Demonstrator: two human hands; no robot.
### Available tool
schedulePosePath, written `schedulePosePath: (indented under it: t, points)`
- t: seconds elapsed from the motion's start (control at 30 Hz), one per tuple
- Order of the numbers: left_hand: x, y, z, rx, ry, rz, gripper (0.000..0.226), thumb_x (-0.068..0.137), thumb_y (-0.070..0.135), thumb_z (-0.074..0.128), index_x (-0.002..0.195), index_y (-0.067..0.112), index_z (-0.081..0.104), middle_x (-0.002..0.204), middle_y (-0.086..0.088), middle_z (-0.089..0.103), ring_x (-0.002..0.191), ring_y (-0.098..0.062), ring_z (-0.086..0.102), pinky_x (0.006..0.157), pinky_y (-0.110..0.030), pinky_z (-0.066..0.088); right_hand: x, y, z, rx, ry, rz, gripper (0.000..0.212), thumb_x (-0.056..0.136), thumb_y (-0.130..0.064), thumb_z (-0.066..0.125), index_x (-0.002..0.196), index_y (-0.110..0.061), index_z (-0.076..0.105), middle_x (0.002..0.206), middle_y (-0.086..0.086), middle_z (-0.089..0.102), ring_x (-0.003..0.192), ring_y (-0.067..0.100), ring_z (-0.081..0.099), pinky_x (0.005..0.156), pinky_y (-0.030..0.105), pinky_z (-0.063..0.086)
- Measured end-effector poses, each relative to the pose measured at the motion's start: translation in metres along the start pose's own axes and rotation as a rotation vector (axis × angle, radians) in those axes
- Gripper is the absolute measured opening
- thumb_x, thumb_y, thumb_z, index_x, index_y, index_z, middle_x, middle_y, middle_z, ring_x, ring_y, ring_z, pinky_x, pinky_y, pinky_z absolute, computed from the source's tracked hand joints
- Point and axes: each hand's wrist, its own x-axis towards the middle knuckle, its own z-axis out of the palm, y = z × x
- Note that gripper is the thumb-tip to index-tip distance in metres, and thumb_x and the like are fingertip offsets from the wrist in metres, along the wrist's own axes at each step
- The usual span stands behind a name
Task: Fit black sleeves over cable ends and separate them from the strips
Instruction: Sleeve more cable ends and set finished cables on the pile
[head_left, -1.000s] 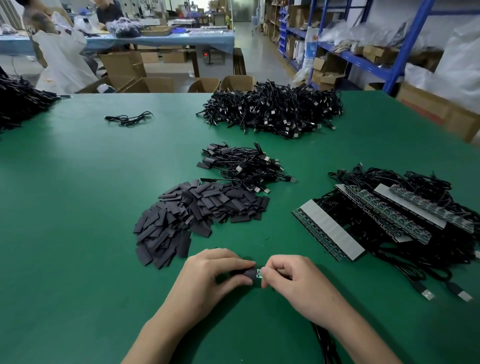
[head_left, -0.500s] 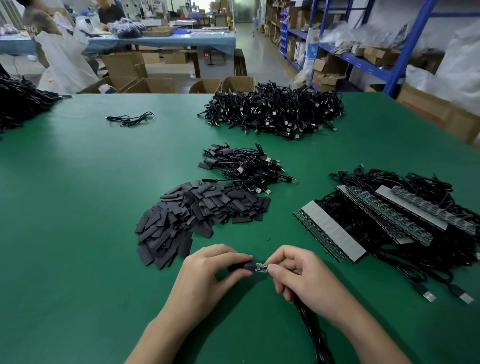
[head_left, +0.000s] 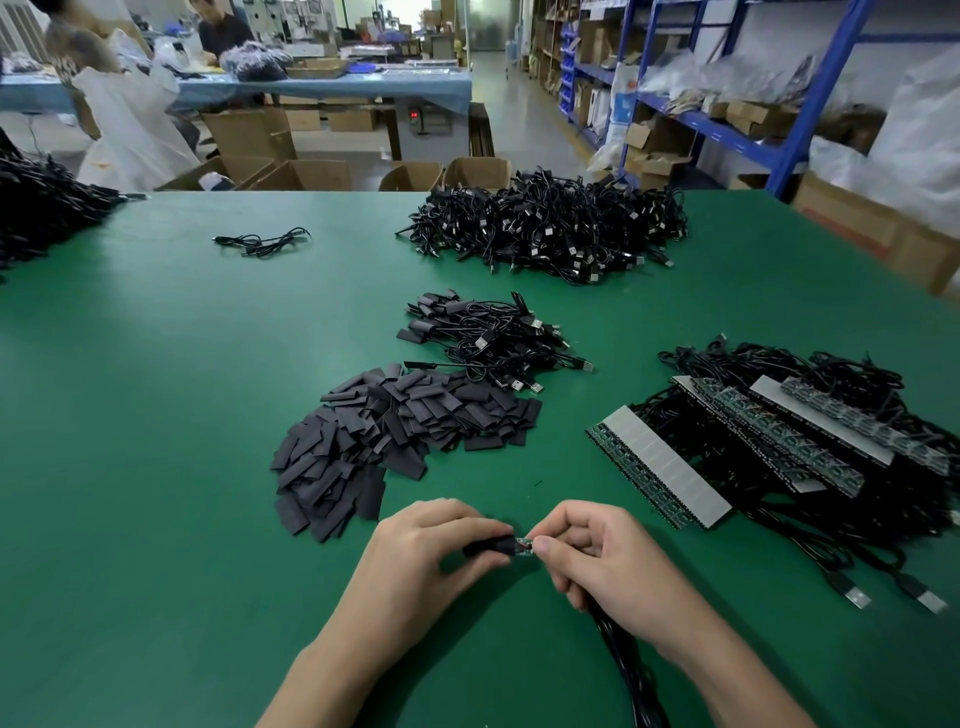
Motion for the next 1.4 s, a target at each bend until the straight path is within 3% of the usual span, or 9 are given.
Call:
schedulePosePath:
  t: [0.17, 0.33, 0.63, 0.97, 1.17, 1.4]
  points:
    - [0.0000, 0.0023, 0.0032, 0.072, -0.044, 0.051, 0.022, 0.091, 0.047, 0.071, 0.103, 0.031, 0.079, 0.093, 0.019, 0.071, 0.081, 0.001, 0.062, 0.074, -0.023, 0.052, 0.0009, 0.0013, 0.0055, -0.026, 0.019, -0.034, 0.007, 0.086, -0.035, 0.067, 0.086, -0.029, 0.071, 0.064, 0.000, 0.067, 0.053, 0.014, 0.057, 0.056, 0.028, 0.048]
    - [0.0004, 0.0026, 0.0031, 0.023, 0.022, 0.013, 0.022, 0.091, 0.048, 0.070, 0.101, 0.031, 0.080, 0.092, 0.020, 0.072, 0.081, 0.002, 0.064, 0.075, -0.022, 0.053, 0.0006, 0.0005, 0.0051, -0.003, 0.024, -0.054, 0.010, 0.084, -0.042, 0.066, 0.089, -0.035, 0.070, 0.066, 0.001, 0.069, 0.054, 0.014, 0.060, 0.055, 0.029, 0.048]
    - [-0.0001, 0.0025, 0.0037, -0.002, 0.055, 0.030, 0.021, 0.092, 0.044, 0.071, 0.101, 0.027, 0.079, 0.094, 0.018, 0.071, 0.082, -0.002, 0.067, 0.072, -0.027, 0.056, 0.0006, 0.0016, 0.0051, -0.013, 0.034, -0.062, 0.009, 0.086, -0.038, 0.067, 0.084, -0.029, 0.067, 0.065, 0.002, 0.070, 0.054, 0.014, 0.060, 0.055, 0.023, 0.047]
    - [-0.0003, 0.0007, 0.0028, -0.012, 0.045, 0.032, 0.023, 0.092, 0.045, 0.071, 0.101, 0.026, 0.080, 0.093, 0.018, 0.072, 0.081, -0.002, 0.067, 0.071, -0.028, 0.056, 0.0020, 0.0057, 0.0076, -0.002, 0.061, -0.062, 0.022, 0.078, -0.049, 0.068, 0.086, -0.029, 0.070, 0.065, 0.002, 0.070, 0.052, 0.012, 0.059, 0.055, 0.022, 0.047]
    - [-0.0007, 0.0014, 0.0029, -0.079, 0.046, -0.011, 0.020, 0.092, 0.045, 0.072, 0.102, 0.028, 0.079, 0.094, 0.020, 0.072, 0.084, 0.004, 0.066, 0.074, -0.024, 0.056, 0.0015, 0.0024, 0.0080, 0.048, 0.047, -0.051, 0.004, 0.085, -0.032, 0.072, 0.084, -0.028, 0.072, 0.064, 0.002, 0.069, 0.052, 0.012, 0.058, 0.054, 0.021, 0.047]
    - [0.0006, 0.0066, 0.0022, -0.064, 0.080, -0.001, 0.024, 0.089, 0.044, 0.075, 0.103, 0.026, 0.081, 0.094, 0.018, 0.072, 0.085, 0.001, 0.067, 0.075, -0.025, 0.056, -0.0010, -0.0015, 0.0102, 0.071, 0.035, -0.048, 0.014, 0.096, -0.016, 0.070, 0.083, -0.020, 0.071, 0.064, 0.003, 0.068, 0.054, 0.015, 0.057, 0.055, 0.022, 0.046]
